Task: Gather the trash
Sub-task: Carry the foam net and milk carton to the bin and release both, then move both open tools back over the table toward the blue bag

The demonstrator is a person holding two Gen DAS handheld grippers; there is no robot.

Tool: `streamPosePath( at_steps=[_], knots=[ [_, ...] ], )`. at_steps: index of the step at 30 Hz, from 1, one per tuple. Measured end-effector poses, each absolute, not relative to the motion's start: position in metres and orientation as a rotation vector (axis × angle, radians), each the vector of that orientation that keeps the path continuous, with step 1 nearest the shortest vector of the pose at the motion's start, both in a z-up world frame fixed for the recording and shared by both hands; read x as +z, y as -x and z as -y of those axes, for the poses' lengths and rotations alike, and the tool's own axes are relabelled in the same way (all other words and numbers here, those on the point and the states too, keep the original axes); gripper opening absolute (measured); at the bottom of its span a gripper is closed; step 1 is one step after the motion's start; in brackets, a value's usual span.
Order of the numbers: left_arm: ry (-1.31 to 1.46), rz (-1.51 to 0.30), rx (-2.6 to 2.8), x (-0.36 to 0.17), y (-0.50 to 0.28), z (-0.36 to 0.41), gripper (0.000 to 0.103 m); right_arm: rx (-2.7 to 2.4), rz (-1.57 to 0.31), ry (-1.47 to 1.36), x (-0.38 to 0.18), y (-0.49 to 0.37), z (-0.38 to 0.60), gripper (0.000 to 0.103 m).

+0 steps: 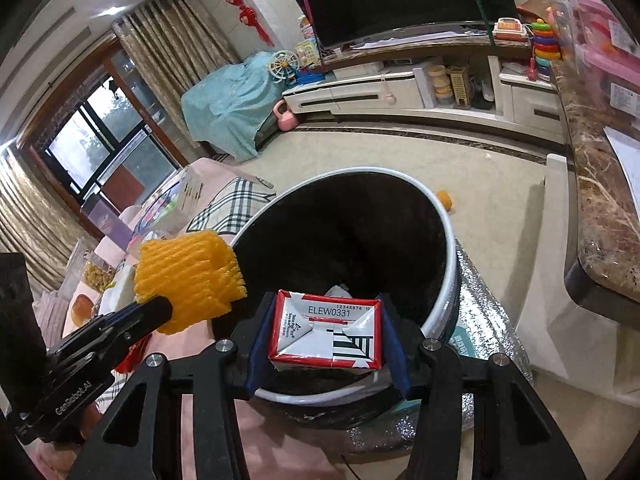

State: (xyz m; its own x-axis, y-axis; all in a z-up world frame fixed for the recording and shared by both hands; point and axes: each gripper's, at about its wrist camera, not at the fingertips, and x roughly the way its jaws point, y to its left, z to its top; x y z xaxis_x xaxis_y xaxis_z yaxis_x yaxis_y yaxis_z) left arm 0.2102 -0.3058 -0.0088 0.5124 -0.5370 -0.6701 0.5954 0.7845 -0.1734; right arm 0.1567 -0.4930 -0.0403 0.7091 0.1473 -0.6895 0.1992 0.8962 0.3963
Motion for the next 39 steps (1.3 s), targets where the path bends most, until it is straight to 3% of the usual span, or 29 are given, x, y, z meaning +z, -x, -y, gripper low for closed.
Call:
streamPosePath(
  at_steps=[7,9,12,14,16,18,22,30,39],
  knots=[
    [-0.106,-0.782,-0.692,-0.013,-0.212,0.318,0.013,-0.047,-0.783,-0.469,-0.040,-0.161,0.498,0.050],
    [-0.113,-0.787,-0.690,-0.015,-0.212,0.320,0.019,-0.053,-0.778,-0.470,-0.039,-0.162,0.499,0.050],
    [-0.115,-0.795,-0.686,-0.016,-0.213,0.319,0.041,-0.064,-0.770,-0.485,-0.038,-0.162,0.503,0.052],
    [-0.114,-0.789,-0.669,-0.015,-0.211,0.316,0.068,-0.074,-0.763,-0.499,-0.037,-0.160,0.505,0.055],
    [-0.107,-0.783,-0.659,-0.016,-0.209,0.311,0.069,-0.078,-0.754,-0.512,-0.035,-0.158,0.507,0.059],
    [-0.099,-0.792,-0.649,-0.017,-0.208,0.306,0.069,-0.078,-0.739,-0.522,-0.033,-0.155,0.507,0.073],
    [-0.079,-0.804,-0.619,-0.022,-0.201,0.288,0.069,-0.072,-0.724,-0.524,-0.028,-0.150,0.501,0.074],
    [-0.037,-0.796,-0.531,-0.027,-0.180,0.234,0.070,-0.020,-0.716,-0.505,-0.026,-0.141,0.464,0.086],
    [0.034,-0.806,-0.424,-0.036,-0.163,0.162,0.070,0.068,-0.735,-0.476,-0.033,-0.137,0.404,0.087]
  ],
)
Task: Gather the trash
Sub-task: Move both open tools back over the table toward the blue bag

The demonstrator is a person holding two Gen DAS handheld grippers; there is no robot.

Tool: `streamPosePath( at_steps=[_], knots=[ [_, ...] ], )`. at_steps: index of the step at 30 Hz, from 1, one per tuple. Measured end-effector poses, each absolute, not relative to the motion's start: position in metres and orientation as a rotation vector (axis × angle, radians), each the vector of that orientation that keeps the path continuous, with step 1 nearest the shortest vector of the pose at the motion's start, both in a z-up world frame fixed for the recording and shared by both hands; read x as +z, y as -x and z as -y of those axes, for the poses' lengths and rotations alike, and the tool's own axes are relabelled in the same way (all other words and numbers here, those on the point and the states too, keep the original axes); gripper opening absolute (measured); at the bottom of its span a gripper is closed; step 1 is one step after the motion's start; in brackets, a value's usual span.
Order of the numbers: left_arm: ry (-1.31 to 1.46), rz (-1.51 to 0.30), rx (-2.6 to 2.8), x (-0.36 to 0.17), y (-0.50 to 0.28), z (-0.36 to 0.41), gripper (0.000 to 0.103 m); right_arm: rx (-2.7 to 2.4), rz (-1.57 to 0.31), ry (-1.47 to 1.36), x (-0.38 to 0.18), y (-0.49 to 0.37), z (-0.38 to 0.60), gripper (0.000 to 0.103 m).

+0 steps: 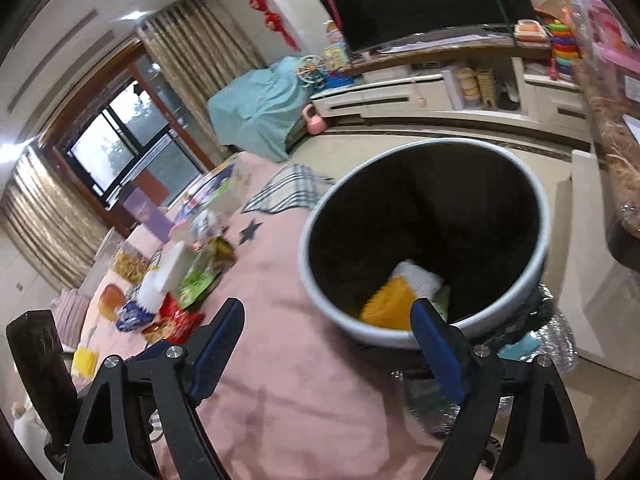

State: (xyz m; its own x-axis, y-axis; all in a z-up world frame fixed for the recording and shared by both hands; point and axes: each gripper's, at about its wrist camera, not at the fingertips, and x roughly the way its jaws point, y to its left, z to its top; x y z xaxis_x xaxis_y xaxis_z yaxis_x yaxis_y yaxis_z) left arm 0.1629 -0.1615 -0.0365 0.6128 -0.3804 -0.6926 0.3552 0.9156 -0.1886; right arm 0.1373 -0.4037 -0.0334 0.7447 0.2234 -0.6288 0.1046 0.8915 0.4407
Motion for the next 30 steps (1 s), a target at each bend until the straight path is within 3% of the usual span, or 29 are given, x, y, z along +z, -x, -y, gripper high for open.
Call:
streamPosePath(
  at_steps=[30],
  knots=[
    [0.217,-0.802,-0.110,-0.055,-0.150,-0.018,0.070,0.290,-0.853,-0.451,-0.060,-0.156,0.259,0.088]
  ],
)
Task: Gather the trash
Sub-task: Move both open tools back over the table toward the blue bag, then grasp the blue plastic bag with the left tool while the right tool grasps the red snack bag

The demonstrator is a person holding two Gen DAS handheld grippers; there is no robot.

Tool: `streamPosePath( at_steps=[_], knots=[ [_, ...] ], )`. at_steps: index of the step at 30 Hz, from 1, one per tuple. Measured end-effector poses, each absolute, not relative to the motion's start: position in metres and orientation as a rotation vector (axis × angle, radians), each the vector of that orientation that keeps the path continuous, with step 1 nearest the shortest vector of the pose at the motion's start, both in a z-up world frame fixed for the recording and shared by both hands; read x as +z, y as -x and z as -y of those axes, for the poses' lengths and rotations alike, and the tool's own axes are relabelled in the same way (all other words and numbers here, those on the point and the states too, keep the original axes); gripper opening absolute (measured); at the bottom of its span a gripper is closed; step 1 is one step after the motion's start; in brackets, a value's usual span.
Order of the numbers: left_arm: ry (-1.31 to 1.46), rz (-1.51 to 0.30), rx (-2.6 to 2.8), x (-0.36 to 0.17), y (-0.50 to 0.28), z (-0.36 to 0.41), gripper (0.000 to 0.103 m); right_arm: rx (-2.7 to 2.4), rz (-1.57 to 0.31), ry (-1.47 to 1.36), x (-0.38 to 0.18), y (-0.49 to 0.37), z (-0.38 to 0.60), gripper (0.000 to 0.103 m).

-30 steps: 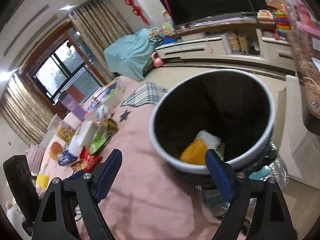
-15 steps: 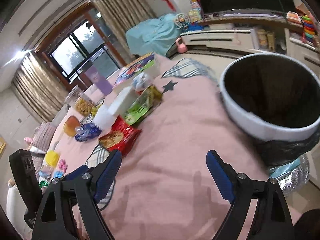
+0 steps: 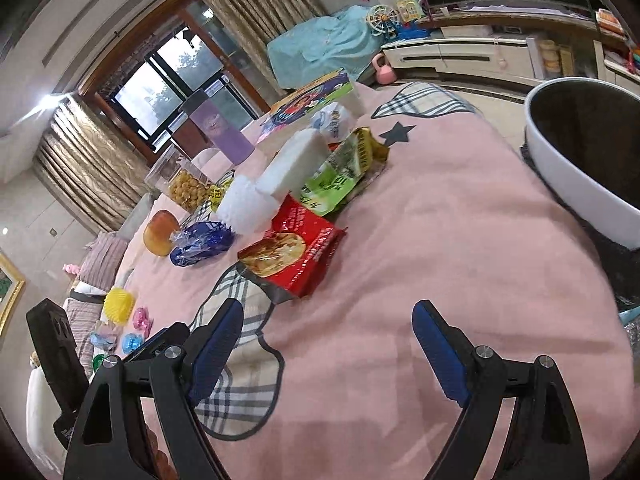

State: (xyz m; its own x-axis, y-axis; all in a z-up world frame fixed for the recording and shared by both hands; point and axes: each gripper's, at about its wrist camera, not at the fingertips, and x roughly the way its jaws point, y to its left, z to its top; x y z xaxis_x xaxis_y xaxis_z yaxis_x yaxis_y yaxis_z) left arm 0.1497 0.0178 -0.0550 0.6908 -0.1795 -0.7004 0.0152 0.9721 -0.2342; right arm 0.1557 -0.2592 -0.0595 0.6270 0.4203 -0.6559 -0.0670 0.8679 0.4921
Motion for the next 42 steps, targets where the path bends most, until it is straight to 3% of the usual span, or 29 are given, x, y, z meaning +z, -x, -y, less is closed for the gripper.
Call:
streamPosePath(
  at_steps=[19,31,33,34,35,37,39,42],
  knots=[
    [0.099,-0.781,-0.101,-0.045,-0.206,-0.064,0.082,0.318,-0.874,-0.516,-0.061,-0.177,0.242,0.088],
    [-0.050,-0.789,-0.157,-0.055,-0.258,-0.066,0.082,0.328,-0.917,-0.581,-0.077,-0.205,0.238,0.084],
    [-0.067,-0.789,-0.176,-0.057,-0.259,-0.061,0.076,0.335,-0.919,-0.589,-0.078,-0.209,0.237,0.082],
    [-0.074,-0.792,-0.188,-0.058,-0.259,-0.059,0.059,0.339,-0.918,-0.589,-0.078,-0.210,0.235,0.080],
    [-0.089,-0.802,-0.199,-0.060,-0.260,-0.056,0.040,0.347,-0.920,-0.586,-0.078,-0.211,0.234,0.075],
    [-0.110,-0.823,-0.207,-0.064,-0.260,-0.051,0.024,0.369,-0.918,-0.582,-0.077,-0.212,0.230,0.062],
    [-0.108,-0.822,-0.215,-0.063,-0.255,-0.049,0.021,0.378,-0.931,-0.557,-0.077,-0.212,0.225,0.037],
    [-0.068,-0.821,-0.219,-0.060,-0.246,-0.049,0.017,0.387,-0.942,-0.541,-0.081,-0.206,0.223,0.013]
  ],
)
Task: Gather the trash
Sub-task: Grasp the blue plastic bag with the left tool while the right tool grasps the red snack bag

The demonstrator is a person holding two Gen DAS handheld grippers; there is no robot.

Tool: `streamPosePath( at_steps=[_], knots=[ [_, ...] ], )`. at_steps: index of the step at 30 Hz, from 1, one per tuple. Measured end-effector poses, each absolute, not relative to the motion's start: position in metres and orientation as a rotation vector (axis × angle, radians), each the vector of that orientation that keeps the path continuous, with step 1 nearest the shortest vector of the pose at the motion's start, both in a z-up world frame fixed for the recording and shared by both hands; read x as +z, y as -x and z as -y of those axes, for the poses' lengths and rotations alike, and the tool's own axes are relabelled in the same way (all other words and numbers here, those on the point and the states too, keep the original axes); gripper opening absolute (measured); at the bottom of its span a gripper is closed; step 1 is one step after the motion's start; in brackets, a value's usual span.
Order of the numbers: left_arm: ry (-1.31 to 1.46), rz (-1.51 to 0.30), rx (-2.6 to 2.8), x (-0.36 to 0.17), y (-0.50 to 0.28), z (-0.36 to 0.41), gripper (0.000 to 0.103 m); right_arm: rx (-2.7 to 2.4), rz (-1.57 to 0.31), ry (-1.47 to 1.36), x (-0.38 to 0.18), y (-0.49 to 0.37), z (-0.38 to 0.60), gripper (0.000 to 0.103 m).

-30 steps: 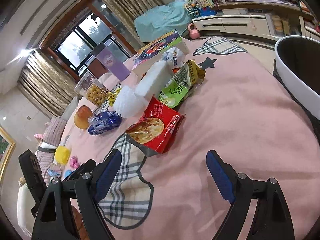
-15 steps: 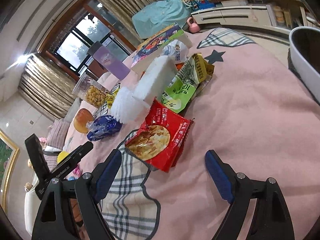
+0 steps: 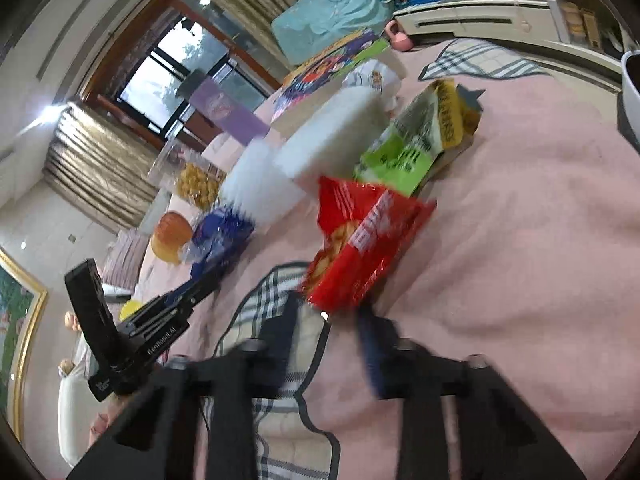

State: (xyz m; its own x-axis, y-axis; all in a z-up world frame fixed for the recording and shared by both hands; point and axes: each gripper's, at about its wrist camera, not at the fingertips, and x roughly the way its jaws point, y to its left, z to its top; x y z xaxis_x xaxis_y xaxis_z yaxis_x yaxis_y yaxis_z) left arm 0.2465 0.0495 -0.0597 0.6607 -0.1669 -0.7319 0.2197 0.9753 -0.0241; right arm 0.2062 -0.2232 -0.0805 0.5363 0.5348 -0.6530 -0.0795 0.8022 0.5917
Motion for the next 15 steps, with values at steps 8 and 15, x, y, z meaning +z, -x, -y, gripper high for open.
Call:
streamPosePath(
  at_steps=[8,15],
  knots=[
    [0.087,-0.836,-0.223,-0.057,-0.206,-0.046,0.015,0.385,-0.909,-0.477,-0.069,-0.186,0.233,0.006],
    [0.170,-0.851,-0.234,-0.059,-0.178,-0.035,0.014,0.357,-0.913,-0.554,-0.071,-0.184,0.249,0.064]
  ],
)
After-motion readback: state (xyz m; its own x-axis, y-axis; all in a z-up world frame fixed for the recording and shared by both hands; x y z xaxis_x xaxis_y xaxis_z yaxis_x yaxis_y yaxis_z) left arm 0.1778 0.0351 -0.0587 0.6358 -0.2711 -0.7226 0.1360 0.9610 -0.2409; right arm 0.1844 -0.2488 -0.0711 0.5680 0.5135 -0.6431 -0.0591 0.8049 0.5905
